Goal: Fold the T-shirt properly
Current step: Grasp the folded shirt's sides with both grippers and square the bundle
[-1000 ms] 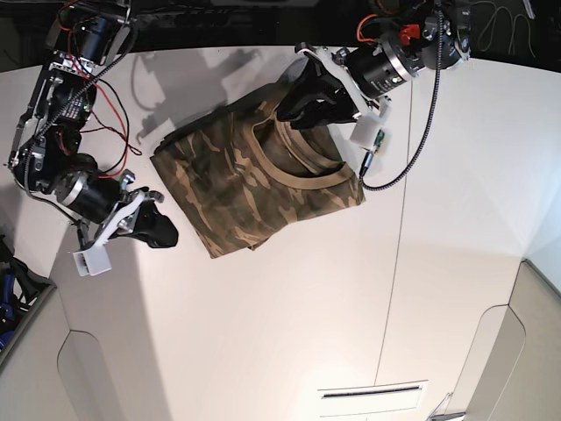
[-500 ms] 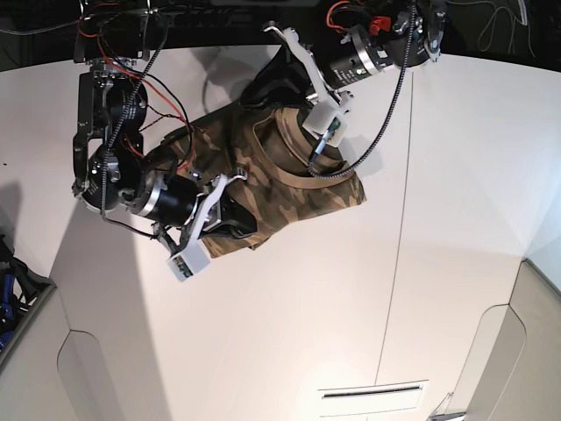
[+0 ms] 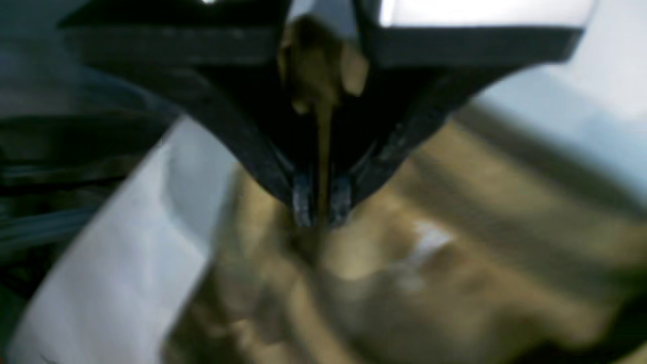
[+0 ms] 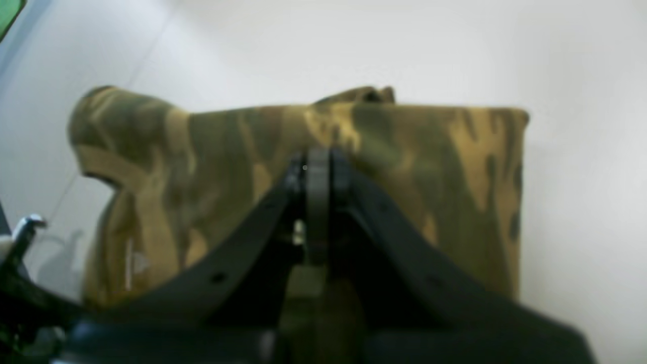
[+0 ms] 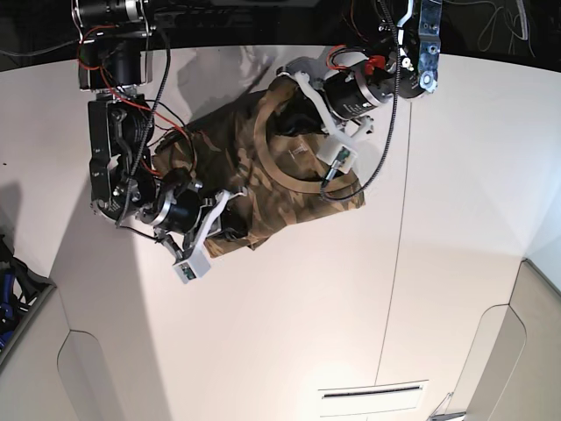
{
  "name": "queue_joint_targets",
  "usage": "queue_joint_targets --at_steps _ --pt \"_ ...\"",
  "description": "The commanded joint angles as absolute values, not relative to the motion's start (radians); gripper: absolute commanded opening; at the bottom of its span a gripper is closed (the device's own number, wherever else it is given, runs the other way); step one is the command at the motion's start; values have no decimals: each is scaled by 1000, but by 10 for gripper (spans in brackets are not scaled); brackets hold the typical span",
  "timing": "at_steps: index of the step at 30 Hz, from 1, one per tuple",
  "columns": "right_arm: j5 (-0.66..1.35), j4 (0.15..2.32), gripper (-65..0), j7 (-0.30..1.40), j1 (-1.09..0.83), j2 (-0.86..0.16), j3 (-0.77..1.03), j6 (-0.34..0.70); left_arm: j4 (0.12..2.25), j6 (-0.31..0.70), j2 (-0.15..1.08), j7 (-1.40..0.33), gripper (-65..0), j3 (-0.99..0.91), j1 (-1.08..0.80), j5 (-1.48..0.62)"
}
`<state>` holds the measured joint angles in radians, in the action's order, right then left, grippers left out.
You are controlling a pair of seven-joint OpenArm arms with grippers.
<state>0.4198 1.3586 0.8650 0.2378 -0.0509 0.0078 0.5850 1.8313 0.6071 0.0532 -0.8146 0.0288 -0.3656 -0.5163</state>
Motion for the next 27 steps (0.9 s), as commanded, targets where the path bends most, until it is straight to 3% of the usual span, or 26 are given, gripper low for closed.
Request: queue_joint_targets --at_steps 1,9,16,27 --pt "433 1348 -650 840 282 -56 9 590 1846 613 60 -812 -605 14 -366 -535" --pt "453 1271 -650 812 370 -54 9 587 1847 618 104 -840 -605 -73 -369 -622" --pt "451 1271 -650 804 390 -55 9 587 1940 694 103 -925 -605 -73 -378 -757" --pt "400 1249 -650 703 390 -55 9 587 2028 698 102 -902 -605 30 -451 -711"
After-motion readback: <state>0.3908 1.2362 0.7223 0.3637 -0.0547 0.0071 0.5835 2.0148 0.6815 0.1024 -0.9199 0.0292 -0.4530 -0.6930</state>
